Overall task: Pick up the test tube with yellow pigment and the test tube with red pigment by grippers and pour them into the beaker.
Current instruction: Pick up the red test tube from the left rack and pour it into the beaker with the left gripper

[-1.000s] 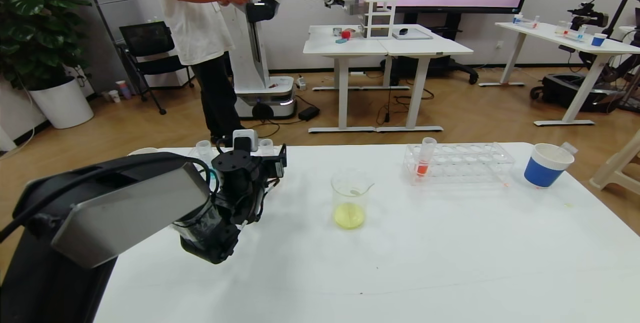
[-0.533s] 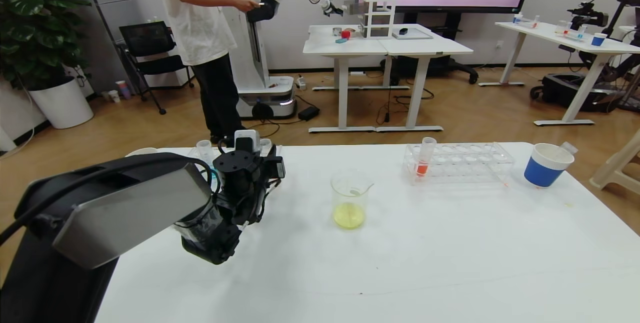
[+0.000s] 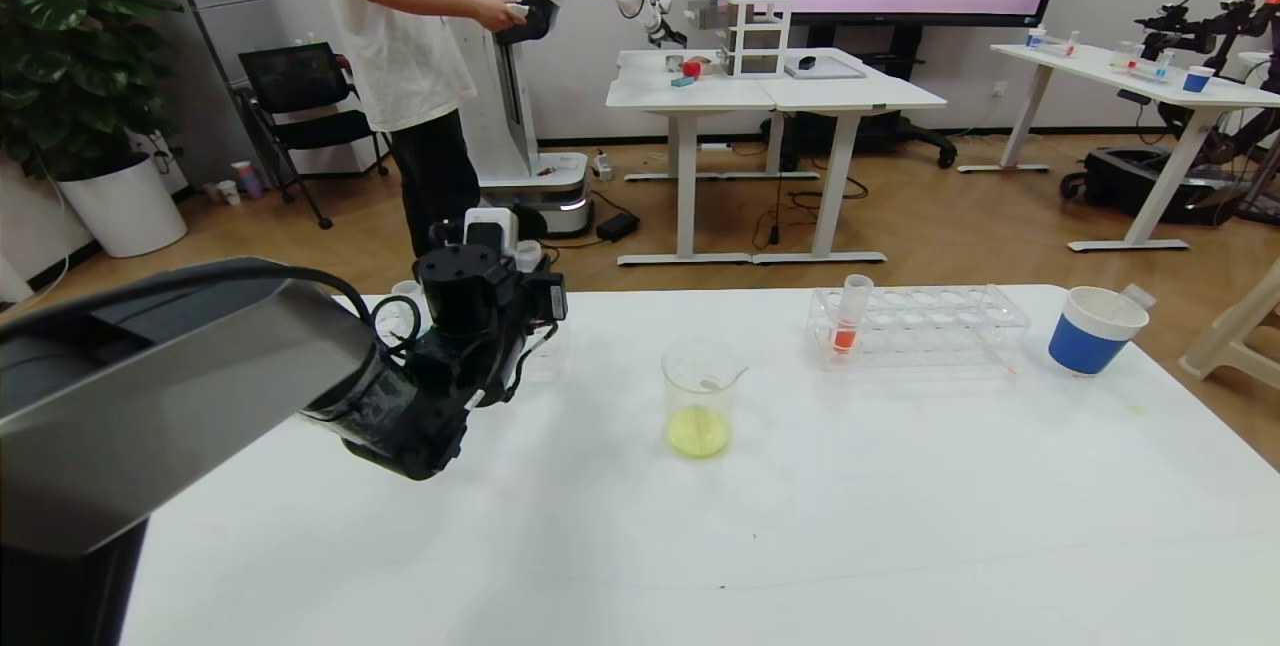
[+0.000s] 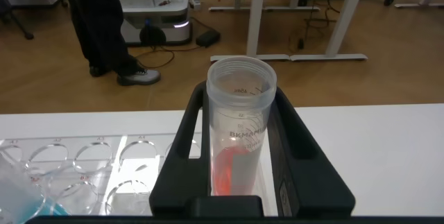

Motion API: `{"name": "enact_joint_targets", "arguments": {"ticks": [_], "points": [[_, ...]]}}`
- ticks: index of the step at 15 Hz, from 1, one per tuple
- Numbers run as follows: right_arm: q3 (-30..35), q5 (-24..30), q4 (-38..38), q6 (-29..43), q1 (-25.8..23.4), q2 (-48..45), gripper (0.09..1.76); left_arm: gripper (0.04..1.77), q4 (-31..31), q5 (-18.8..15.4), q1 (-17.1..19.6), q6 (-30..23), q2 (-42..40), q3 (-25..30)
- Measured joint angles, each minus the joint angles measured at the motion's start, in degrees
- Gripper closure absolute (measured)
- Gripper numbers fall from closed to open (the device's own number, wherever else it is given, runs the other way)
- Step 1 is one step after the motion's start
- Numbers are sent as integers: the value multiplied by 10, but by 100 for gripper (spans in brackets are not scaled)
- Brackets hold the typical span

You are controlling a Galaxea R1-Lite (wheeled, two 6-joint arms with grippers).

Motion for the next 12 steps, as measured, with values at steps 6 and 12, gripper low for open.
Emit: {"name": "enact_joint_targets", "arguments": {"ticks": [6, 12], "points": [[0, 0, 0, 0, 0, 0, 12, 131, 64, -47, -2, 7, -65, -36], [0, 0, 0, 0, 0, 0, 12, 131, 59, -279, 2, 80, -65, -53]]}}
